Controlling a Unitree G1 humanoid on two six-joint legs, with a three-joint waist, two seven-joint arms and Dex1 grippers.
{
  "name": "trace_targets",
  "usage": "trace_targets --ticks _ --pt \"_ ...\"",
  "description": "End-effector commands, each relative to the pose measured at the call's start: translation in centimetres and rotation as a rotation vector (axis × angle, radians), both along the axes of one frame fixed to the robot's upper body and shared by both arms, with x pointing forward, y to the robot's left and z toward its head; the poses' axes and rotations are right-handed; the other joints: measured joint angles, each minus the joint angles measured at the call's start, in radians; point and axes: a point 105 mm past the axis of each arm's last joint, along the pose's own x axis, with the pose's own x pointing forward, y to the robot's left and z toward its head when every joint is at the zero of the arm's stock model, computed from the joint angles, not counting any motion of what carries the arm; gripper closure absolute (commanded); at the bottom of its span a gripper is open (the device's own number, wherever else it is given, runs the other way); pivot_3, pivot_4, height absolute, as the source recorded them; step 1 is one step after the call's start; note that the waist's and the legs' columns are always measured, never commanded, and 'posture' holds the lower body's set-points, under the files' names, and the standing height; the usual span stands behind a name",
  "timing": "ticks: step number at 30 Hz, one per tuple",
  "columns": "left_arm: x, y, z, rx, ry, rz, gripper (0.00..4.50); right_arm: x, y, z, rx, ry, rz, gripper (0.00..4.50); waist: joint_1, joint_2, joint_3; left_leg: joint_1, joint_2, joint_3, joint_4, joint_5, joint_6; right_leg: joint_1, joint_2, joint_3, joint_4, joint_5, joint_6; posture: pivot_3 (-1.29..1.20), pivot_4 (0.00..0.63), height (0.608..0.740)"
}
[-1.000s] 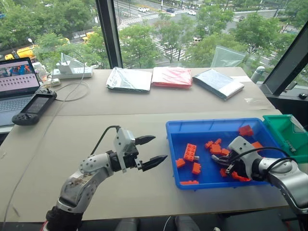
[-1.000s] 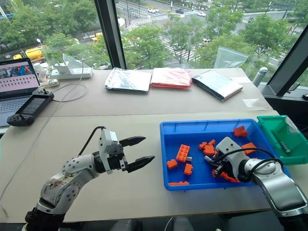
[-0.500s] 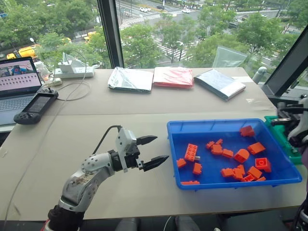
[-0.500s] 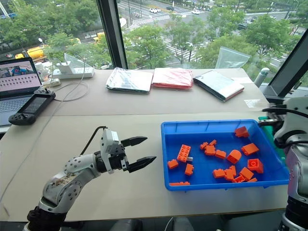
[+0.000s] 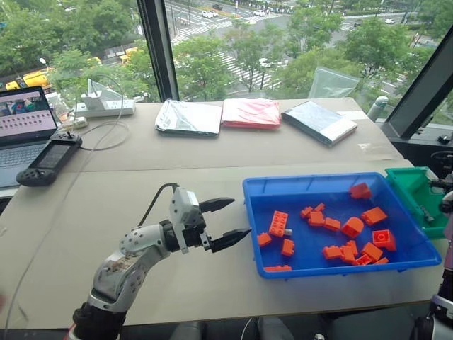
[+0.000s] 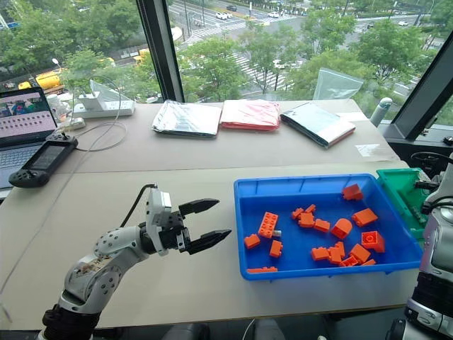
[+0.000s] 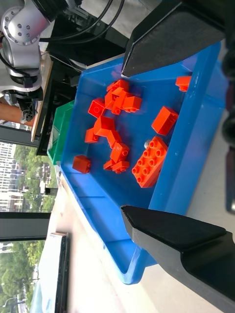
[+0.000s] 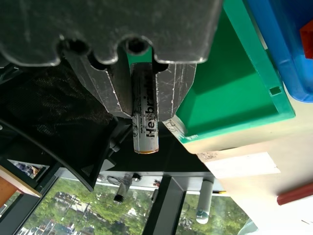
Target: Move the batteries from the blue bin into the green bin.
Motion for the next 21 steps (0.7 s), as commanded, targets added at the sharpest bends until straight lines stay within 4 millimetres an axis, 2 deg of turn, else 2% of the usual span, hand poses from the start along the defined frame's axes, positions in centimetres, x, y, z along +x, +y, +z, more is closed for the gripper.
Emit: trace_targets --ticks 1,5,6,7,8,10,11,14,19,21 --pt "-0.6 -0.1 1.2 -0.029 -0.071 -0.024 0.0 -0.4 -0.6 1.9 -0.025 -0.064 -0.028 1.66 0.0 0.0 0.0 0.0 0.0 0.0 0.0 0.0 0.0 0.0 0.0 0.0 0.0 0.0 0.0 0.0 0.15 0.74" --pt "-0.6 0.2 0.9 -0.027 -0.079 -0.028 0.0 -0.1 -0.3 2.5 -0.024 -0.077 0.003 0.3 -0.001 0.0 0.0 0.0 0.0 0.0 0.0 0.0 0.0 0.0 0.0 0.0 0.0 0.0 0.0 0.0 0.15 0.74" --pt "-0.6 0.2 0.8 -0.023 -0.078 -0.032 0.0 0.4 0.7 3.2 -0.025 -0.099 0.072 0.03 -0.001 0.0 0.0 0.0 0.0 0.0 0.0 0.0 0.0 0.0 0.0 0.0 0.0 0.0 0.0 0.0 0.15 0.74" --pt "-0.7 0.2 0.7 -0.021 -0.077 -0.034 0.0 0.7 1.5 3.7 -0.025 -0.114 0.123 0.03 -0.001 0.0 0.0 0.0 0.0 0.0 0.0 0.0 0.0 0.0 0.0 0.0 0.0 0.0 0.0 0.0 0.15 0.74" --pt "-0.7 0.3 0.5 -0.019 -0.075 -0.036 0.0 1.4 3.9 4.2 -0.014 -0.115 0.277 0.03 -0.001 0.0 0.0 0.0 0.0 0.0 0.0 0.0 0.0 0.0 0.0 0.0 0.0 0.0 0.0 0.0 0.15 0.74" --pt "-0.8 0.4 0.4 -0.017 -0.072 -0.042 0.0 1.9 9.1 3.9 -0.02 -0.042 0.595 0.03 -0.005 0.003 0.0 0.0 0.0 0.0 0.0 0.0 0.0 0.0 0.0 0.0 0.0 0.0 0.0 0.0 0.15 0.74" --pt "-0.9 0.4 0.3 -0.016 -0.071 -0.045 0.0 1.5 11.1 3.4 -0.018 0.009 0.72 0.03 -0.006 0.004 0.0 0.0 0.001 0.0 -0.001 0.0 0.0 0.0 0.0 0.0 -0.001 0.0 0.0 0.0 0.15 0.74" --pt "-1.0 0.3 0.3 -0.015 -0.07 -0.058 0.0 -0.9 15.4 1.2 -0.025 0.179 0.988 0.03 0.0 0.004 0.0 0.0 0.002 -0.002 -0.001 0.0 0.001 0.001 0.002 -0.002 -0.001 0.0 -0.001 0.0 0.15 0.74" --pt "-1.1 0.2 0.2 -0.012 -0.068 -0.073 0.0 -4.8 21.3 -1.3 -0.02 0.337 1.358 0.03 0.008 0.004 0.001 -0.002 0.002 -0.002 0.001 -0.001 0.001 0.001 -0.001 -0.002 -0.004 0.0 0.001 0.0 0.15 0.74" --pt "-1.1 0.1 0.2 -0.01 -0.068 -0.079 0.0 -5.5 22.8 -2.8 -0.019 0.418 1.436 0.03 0.005 0.004 0.001 -0.002 0.002 -0.002 0.002 -0.001 0.001 0.002 -0.001 -0.001 -0.004 0.001 0.002 0.0 0.15 0.74"
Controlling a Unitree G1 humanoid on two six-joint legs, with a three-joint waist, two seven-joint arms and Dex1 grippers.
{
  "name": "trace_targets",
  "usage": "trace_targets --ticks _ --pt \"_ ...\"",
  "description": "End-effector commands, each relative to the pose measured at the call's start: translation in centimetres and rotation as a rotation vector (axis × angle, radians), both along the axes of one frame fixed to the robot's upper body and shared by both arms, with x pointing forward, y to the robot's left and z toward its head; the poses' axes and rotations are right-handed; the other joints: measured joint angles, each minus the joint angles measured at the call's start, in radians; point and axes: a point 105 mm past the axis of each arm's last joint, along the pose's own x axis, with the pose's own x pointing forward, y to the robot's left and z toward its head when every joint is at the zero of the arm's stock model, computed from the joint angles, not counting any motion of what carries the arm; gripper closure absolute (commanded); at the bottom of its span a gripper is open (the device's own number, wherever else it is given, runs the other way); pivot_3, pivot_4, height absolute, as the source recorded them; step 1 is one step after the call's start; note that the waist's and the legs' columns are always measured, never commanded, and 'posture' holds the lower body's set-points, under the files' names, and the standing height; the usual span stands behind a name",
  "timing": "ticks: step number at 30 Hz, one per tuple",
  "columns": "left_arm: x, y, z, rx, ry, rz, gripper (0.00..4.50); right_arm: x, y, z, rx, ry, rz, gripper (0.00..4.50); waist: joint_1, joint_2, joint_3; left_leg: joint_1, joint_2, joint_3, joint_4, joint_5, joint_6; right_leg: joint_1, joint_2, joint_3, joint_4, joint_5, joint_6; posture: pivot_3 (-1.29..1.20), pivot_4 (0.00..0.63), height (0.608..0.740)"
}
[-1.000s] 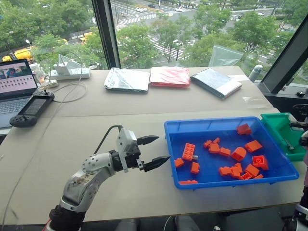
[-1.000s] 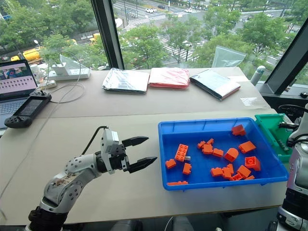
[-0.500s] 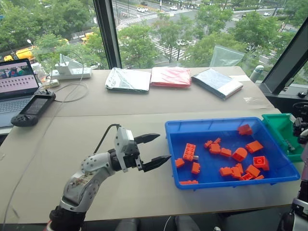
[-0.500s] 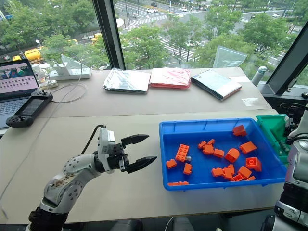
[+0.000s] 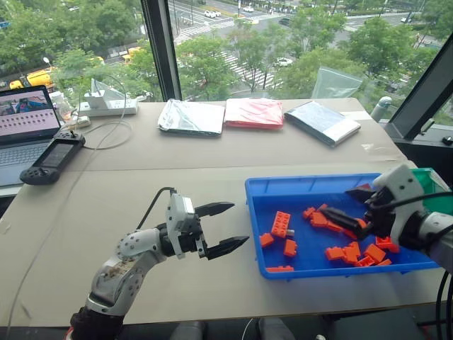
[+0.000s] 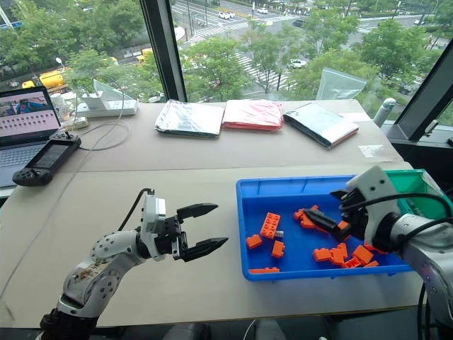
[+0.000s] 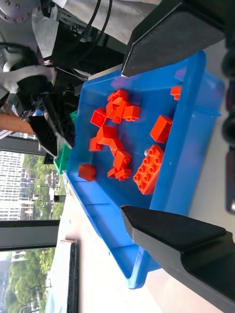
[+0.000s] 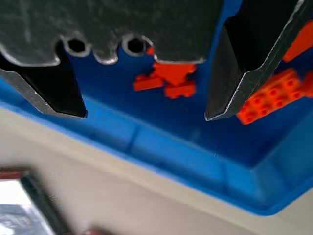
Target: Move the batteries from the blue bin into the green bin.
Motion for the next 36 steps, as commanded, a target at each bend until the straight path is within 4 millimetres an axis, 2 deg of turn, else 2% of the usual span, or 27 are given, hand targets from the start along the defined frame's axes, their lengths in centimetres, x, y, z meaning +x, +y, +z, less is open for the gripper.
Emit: trace_targets --ticks 1,4,7,16,20,23,26,30,33,36 --pt "-0.3 -0.4 0.8 -0.01 -0.039 -0.027 0.0 -1.1 3.0 -1.0 -0.046 0.048 0.165 0.03 -0.003 0.0 0.0 0.0 0.0 0.0 0.0 0.0 0.0 0.0 0.001 0.0 0.0 0.0 0.0 0.0 0.15 0.74" --pt "-0.2 -0.5 1.0 -0.008 -0.043 -0.028 0.0 1.0 3.4 -2.7 -0.036 0.094 0.076 0.03 -0.009 -0.001 0.0 0.001 0.0 0.001 0.0 0.0 0.0 0.0 0.002 0.0 0.0 0.0 -0.001 0.0 0.15 0.74" --pt "-0.1 -0.5 1.1 -0.006 -0.044 -0.025 0.0 1.3 4.8 -3.5 -0.063 0.07 0.11 0.03 -0.004 -0.001 0.0 0.001 0.0 0.0 0.0 0.0 -0.001 -0.001 0.002 0.0 0.001 0.001 -0.002 0.0 0.15 0.74" --pt "0.0 -0.4 1.3 -0.001 -0.036 -0.02 0.0 3.1 5.2 -2.5 -0.035 0.018 0.121 0.03 -0.002 -0.001 0.0 -0.003 -0.001 -0.001 0.0 0.0 0.0 -0.003 0.001 -0.002 -0.001 0.001 -0.001 0.0 0.15 0.74" --pt "0.0 -0.4 1.4 -0.001 -0.039 -0.014 0.0 3.0 5.6 -2.1 -0.022 0.019 0.19 0.03 -0.003 -0.001 0.0 -0.003 -0.001 -0.001 0.0 0.0 0.0 -0.003 0.001 -0.002 0.0 0.001 -0.001 0.0 0.15 0.74" --pt "0.0 -0.5 1.5 -0.002 -0.039 -0.008 0.0 3.7 5.1 -2.4 -0.076 0.027 0.203 0.03 -0.003 -0.001 0.0 -0.003 -0.001 -0.001 -0.001 0.0 0.0 -0.003 0.001 -0.002 0.0 0.001 -0.001 0.0 0.15 0.74" --pt "0.0 -0.5 1.5 -0.001 -0.039 -0.003 0.0 5.0 4.2 -2.5 -0.086 0.046 0.137 0.03 -0.003 -0.001 0.0 -0.002 -0.001 -0.001 0.0 0.0 0.0 -0.003 0.001 -0.002 0.0 0.001 -0.001 0.0 0.15 0.74" --pt "0.0 -0.5 1.5 0.0 -0.04 0.009 0.0 4.5 4.6 -2.2 -0.074 0.03 0.17 0.03 -0.002 -0.001 0.0 -0.002 -0.001 -0.001 0.0 0.0 0.0 -0.003 0.001 -0.002 0.0 0.001 -0.001 0.0 0.15 0.74" --pt "-0.1 -0.6 1.5 -0.003 -0.037 0.01 0.0 4.1 4.2 -2.3 -0.112 0.019 0.198 0.03 0.0 -0.001 0.001 -0.003 -0.001 -0.001 -0.001 0.0 0.0 -0.003 0.001 -0.002 0.0 0.001 -0.001 0.0 0.15 0.74" --pt "-0.1 -0.7 1.5 -0.004 -0.034 0.012 0.0 4.6 3.2 -1.3 -0.169 0.003 0.209 0.03 -0.002 -0.001 0.001 -0.003 -0.001 -0.001 0.0 0.0 0.0 -0.003 0.0 -0.001 0.0 0.001 -0.001 0.0 0.15 0.74"
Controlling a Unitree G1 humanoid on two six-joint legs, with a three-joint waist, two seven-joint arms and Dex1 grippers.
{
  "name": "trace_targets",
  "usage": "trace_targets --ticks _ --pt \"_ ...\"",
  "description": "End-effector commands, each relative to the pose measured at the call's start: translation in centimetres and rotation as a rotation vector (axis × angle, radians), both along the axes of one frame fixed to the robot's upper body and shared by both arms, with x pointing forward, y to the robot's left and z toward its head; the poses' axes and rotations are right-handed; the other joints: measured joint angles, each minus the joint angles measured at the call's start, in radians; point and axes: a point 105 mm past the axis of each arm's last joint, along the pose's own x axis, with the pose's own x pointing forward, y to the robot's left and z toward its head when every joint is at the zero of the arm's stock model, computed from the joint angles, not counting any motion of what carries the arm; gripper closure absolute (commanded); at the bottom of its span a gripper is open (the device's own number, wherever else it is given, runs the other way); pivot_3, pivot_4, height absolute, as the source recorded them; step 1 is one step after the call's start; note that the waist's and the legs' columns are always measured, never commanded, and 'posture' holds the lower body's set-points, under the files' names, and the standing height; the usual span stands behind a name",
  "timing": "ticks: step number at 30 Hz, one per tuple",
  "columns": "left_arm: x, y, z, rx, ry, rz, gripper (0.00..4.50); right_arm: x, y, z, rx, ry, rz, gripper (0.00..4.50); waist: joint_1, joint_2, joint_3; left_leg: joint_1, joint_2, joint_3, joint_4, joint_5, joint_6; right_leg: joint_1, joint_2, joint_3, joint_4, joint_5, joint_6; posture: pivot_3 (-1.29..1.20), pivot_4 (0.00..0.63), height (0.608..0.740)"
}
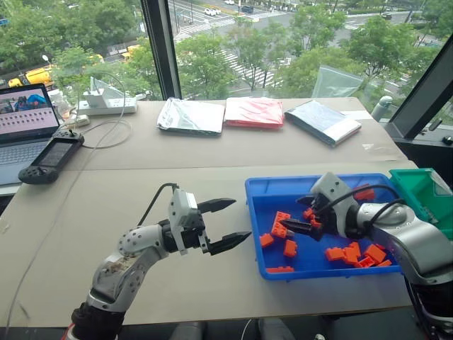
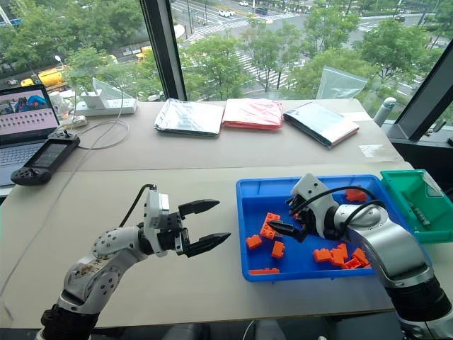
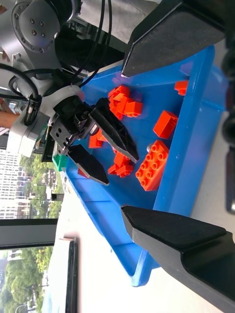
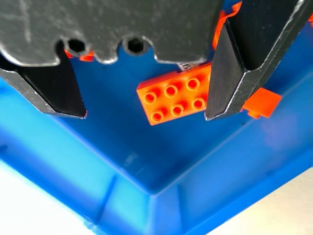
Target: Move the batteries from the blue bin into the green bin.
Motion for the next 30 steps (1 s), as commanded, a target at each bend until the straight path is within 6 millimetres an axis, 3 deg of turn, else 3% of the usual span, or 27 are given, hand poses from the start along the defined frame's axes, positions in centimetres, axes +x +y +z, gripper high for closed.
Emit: trace_targets --ticks 1,4,10,17,21,27,30 --pt "-0.6 -0.3 0.8 -0.012 -0.033 -0.015 0.0 0.7 -1.0 2.7 -0.073 -0.084 0.027 0.03 -0.001 0.0 0.0 0.0 0.0 0.0 0.0 0.0 0.0 0.0 0.0 0.0 0.0 0.0 0.0 0.0 0.15 0.74" --pt "-0.5 -0.3 0.8 -0.012 -0.032 -0.013 0.0 0.8 -1.5 2.6 -0.086 -0.033 0.005 0.03 -0.003 0.0 0.0 0.001 0.0 0.0 0.0 0.0 0.0 0.0 0.001 0.0 0.001 0.0 0.0 0.0 0.15 0.74" --pt "-0.5 -0.4 0.8 -0.012 -0.031 -0.004 0.0 -1.8 -0.4 1.1 -0.101 0.028 0.127 0.03 0.001 0.0 0.0 0.001 0.001 -0.001 -0.001 0.0 0.0 0.0 0.002 0.0 0.0 0.0 -0.001 0.0 0.15 0.74" --pt "-0.5 -0.4 0.8 -0.01 -0.03 -0.008 0.0 -1.0 0.3 1.0 -0.088 0.014 0.104 0.03 -0.002 0.0 0.0 0.001 0.0 0.0 0.001 0.0 0.0 0.001 0.001 0.0 0.001 0.0 0.0 0.0 0.15 0.74" --pt "-0.5 -0.5 0.9 -0.008 -0.032 -0.01 0.0 -1.2 1.2 0.8 -0.147 -0.043 0.185 0.03 -0.002 0.0 0.0 0.002 0.0 0.0 0.0 0.0 0.0 0.001 0.002 0.0 0.001 0.0 0.0 0.0 0.15 0.74" --pt "-0.2 -0.7 0.9 -0.008 -0.032 -0.008 0.0 -0.5 0.6 3.0 -0.33 -0.117 0.357 0.03 -0.002 0.0 0.0 0.001 0.0 0.001 0.001 0.0 0.0 0.0 0.0 0.0 0.001 0.0 0.0 0.0 0.15 0.74" --pt "-0.2 -0.9 0.9 -0.012 -0.027 -0.015 0.0 0.0 1.0 4.3 -0.484 -0.139 0.539 0.03 -0.002 0.0 0.0 0.002 0.0 0.001 0.001 0.0 0.0 0.001 0.001 0.0 0.0 0.0 0.0 0.0 0.15 0.74"
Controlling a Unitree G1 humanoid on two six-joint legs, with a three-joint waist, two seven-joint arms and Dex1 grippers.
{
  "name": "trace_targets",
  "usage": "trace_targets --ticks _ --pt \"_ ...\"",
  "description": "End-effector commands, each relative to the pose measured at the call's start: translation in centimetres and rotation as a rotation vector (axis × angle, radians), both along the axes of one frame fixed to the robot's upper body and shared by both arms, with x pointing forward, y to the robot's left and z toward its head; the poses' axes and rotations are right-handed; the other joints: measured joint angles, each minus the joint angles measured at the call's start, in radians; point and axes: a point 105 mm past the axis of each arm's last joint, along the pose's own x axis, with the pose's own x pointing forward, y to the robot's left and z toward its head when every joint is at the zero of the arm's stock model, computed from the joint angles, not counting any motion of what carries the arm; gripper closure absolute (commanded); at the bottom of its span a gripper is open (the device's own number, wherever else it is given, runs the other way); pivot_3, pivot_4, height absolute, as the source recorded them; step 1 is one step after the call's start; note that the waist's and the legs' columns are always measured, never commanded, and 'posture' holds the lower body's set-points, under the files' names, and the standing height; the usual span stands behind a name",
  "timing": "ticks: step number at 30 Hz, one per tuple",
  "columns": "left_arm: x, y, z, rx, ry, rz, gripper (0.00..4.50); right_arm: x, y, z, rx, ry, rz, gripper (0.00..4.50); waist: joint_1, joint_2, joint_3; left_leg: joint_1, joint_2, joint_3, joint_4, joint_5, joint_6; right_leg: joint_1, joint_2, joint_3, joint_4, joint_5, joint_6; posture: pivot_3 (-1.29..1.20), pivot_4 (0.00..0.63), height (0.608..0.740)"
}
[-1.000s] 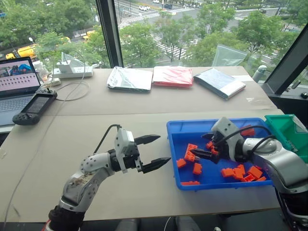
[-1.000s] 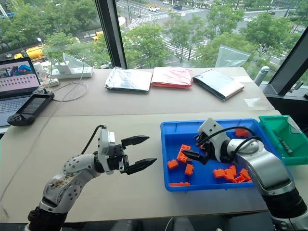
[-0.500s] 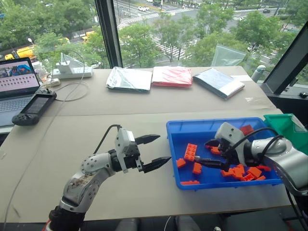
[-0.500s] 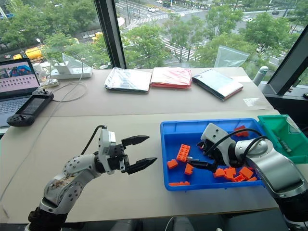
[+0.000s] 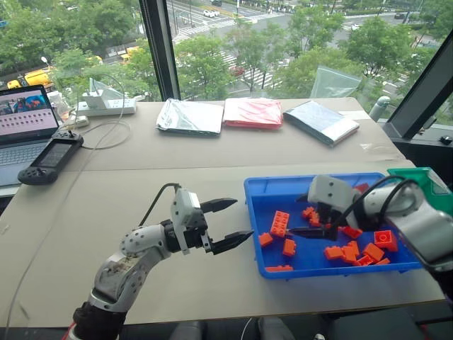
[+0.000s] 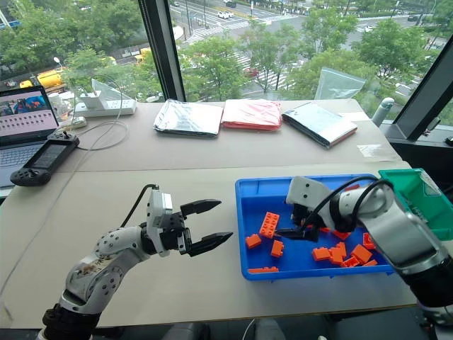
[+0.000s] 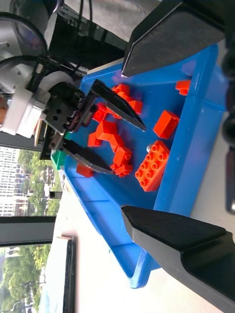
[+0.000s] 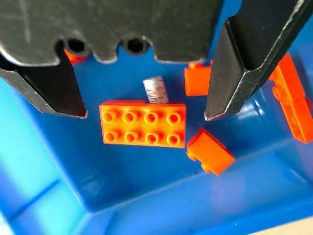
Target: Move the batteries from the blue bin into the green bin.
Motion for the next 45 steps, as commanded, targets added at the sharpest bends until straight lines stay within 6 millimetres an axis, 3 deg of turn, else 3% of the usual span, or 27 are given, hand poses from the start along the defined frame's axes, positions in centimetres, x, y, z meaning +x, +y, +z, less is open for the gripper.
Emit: trace_targets --ticks 1,6,9,12,21,27,34,37,43,45 --pt "-0.3 -0.6 0.9 -0.017 -0.036 -0.023 0.0 0.3 0.8 1.6 -0.197 -0.039 0.248 0.03 -0.004 0.0 0.0 0.0 0.0 0.0 0.0 0.0 0.0 0.0 0.0 0.0 0.0 0.0 0.0 0.0 0.15 0.74" --pt "-0.1 -0.9 0.8 -0.023 -0.028 -0.03 0.0 1.8 3.6 1.3 -0.536 -0.059 0.603 0.03 -0.018 0.0 0.0 0.002 0.001 0.001 -0.002 0.0 0.0 -0.001 0.001 0.0 0.0 0.0 -0.001 0.0 0.15 0.74" --pt "-0.1 -1.0 0.8 -0.028 -0.023 -0.034 0.0 3.1 3.8 0.5 -0.75 -0.075 0.731 0.03 -0.017 0.0 0.0 0.002 0.001 0.001 -0.002 0.0 0.0 -0.001 0.0 0.0 0.0 0.0 -0.001 0.0 0.15 0.74" --pt "-0.1 -0.9 0.6 -0.029 -0.021 -0.029 0.0 3.6 3.9 0.0 -0.856 -0.075 0.833 0.03 -0.007 0.0 0.0 0.001 0.0 0.0 -0.002 0.0 0.0 -0.002 -0.002 0.0 0.0 0.0 -0.001 0.0 0.15 0.74" --pt "-0.2 -0.6 0.3 -0.031 -0.015 -0.008 0.0 5.1 4.3 -2.2 -1.089 -0.076 1.026 0.03 -0.004 0.0 0.0 -0.008 -0.001 0.002 -0.001 0.002 -0.004 -0.018 -0.003 0.0 0.011 0.001 -0.002 0.0 0.15 0.74" --pt "-0.4 -0.7 0.3 -0.045 -0.013 0.008 0.0 4.0 4.4 -5.1 -1.181 -0.058 1.208 0.03 -0.006 0.0 0.0 -0.006 -0.001 0.002 -0.001 0.002 -0.005 -0.018 -0.002 0.0 0.012 0.001 -0.004 0.0 0.15 0.74" --pt "-0.3 -0.8 0.5 -0.048 -0.012 0.019 0.0 3.7 5.2 -6.6 -1.189 -0.073 1.259 0.03 -0.006 -0.001 -0.001 -0.001 0.0 0.002 -0.001 0.002 -0.005 -0.014 -0.001 0.0 0.013 0.002 -0.005 0.0 0.15 0.74" --pt "-0.2 -0.8 0.5 -0.049 -0.011 0.021 0.0 3.9 4.8 -6.7 -1.192 -0.069 1.238 0.71 -0.006 -0.001 -0.001 0.003 0.0 0.002 -0.002 0.002 -0.005 -0.011 0.0 0.0 0.014 0.002 -0.006 0.0 0.15 0.74" --pt "-0.1 -0.9 0.5 -0.052 -0.01 0.015 0.0 4.0 4.6 -6.8 -1.174 -0.072 1.218 2.85 -0.001 -0.001 -0.001 0.007 0.0 0.001 -0.002 0.002 -0.005 -0.005 -0.001 -0.002 0.013 0.001 -0.006 0.0 0.15 0.74" --pt "0.0 -1.0 0.6 -0.052 -0.009 0.014 0.0 4.1 4.9 -6.8 -1.15 -0.082 1.204 3.02 -0.002 -0.001 -0.001 0.009 0.0 0.001 -0.002 0.002 -0.005 -0.001 -0.001 -0.003 0.012 0.001 -0.006 0.0 0.15 0.74"
